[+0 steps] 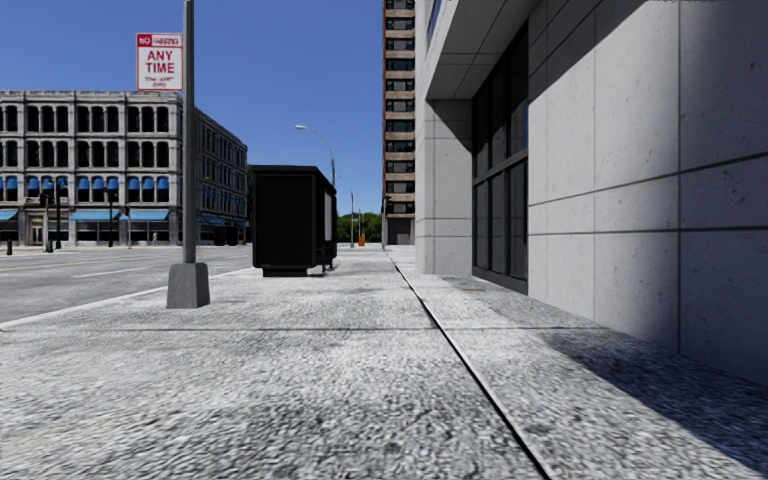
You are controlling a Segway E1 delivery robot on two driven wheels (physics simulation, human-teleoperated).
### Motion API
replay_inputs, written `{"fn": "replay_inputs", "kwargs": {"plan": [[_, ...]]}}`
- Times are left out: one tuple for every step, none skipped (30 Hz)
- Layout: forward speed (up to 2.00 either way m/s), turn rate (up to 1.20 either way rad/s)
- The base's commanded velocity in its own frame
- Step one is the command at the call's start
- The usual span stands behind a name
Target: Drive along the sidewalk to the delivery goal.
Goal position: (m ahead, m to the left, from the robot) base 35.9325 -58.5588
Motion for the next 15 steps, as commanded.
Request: {"fn": "replay_inputs", "kwargs": {"plan": [[2.0, 0.0], [2.0, 0.0], [2.0, 0.0], [2.0, 0.0], [2.0, 0.0], [2.0, 0.0], [2.0, 0.0], [2.0, 0.0], [2.0, 0.0], [2.0, 0.0], [2.0, 0.0], [2.0, 0.0], [2.0, 0.0], [2.0, 0.0], [2.0, 0.0]]}}
